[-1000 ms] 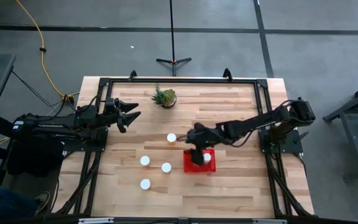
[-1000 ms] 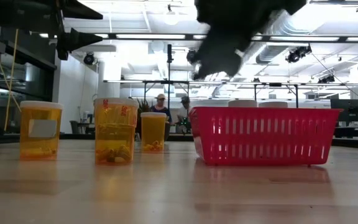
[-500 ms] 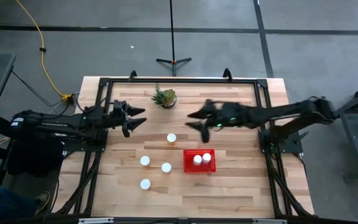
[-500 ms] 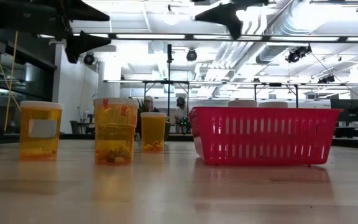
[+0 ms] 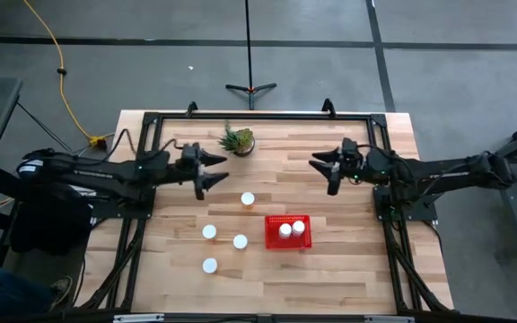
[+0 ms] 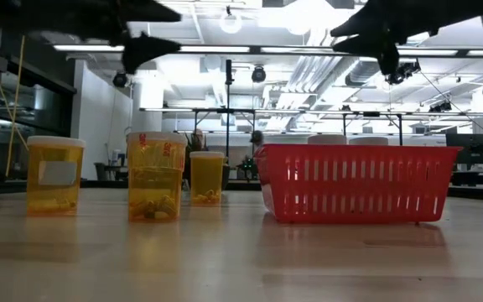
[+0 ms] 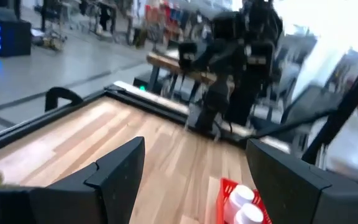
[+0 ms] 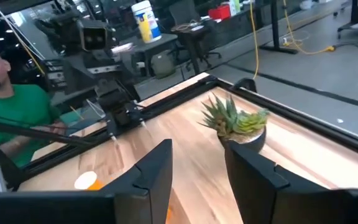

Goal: Pick and place pill bottles into a basket
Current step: Put the orange pill bottle into the red bin

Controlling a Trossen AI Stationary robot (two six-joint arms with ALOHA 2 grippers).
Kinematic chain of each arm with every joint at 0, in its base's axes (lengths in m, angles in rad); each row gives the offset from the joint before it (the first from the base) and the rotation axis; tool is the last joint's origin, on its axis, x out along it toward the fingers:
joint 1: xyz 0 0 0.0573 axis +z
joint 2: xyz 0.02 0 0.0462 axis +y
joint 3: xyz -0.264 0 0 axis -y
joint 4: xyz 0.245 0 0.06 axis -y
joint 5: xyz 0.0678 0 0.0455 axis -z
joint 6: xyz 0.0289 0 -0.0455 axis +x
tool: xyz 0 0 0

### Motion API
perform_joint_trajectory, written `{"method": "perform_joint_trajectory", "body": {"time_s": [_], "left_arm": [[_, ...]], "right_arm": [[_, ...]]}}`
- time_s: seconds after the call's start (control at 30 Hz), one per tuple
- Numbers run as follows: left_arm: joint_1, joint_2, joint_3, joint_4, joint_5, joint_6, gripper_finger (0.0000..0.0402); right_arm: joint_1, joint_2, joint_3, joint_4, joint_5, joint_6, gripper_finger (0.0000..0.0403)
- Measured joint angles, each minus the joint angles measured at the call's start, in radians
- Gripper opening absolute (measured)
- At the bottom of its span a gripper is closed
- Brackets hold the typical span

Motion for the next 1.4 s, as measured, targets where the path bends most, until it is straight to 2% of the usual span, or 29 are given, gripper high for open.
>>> {"method": "perform_joint_trajectory", "body": {"time_s": [0.33,0.47,0.6,0.77,0.97,1.2,1.4], "left_arm": [[0.000,0.320,0.464,-0.516,0.028,0.136,0.0315],[0.000,0.379,0.566,-0.668,0.034,0.135,0.0315],[0.000,0.389,0.607,-0.692,0.032,0.137,0.0314],[0.000,0.388,0.621,-0.663,-0.074,0.143,0.0315],[0.001,0.392,0.622,-0.648,-0.080,0.147,0.0315],[0.000,0.412,0.623,-0.668,0.066,0.248,0.0315],[0.000,0.431,0.622,-0.727,0.188,0.319,0.0315]], "right_arm": [[0.000,-0.026,0.000,-0.070,0.002,-0.026,0.0138],[0.000,-0.026,0.000,-0.111,0.002,-0.028,0.0138],[0.000,-0.026,0.000,-0.131,0.000,-0.026,0.0138],[0.000,-0.026,0.000,-0.131,-0.001,-0.024,0.0138],[0.000,-0.026,0.000,-0.131,0.001,-0.025,0.0138],[0.000,-0.025,0.000,-0.131,0.061,-0.025,0.0138],[0.000,-0.025,0.000,-0.131,0.066,-0.025,0.0138]]}}
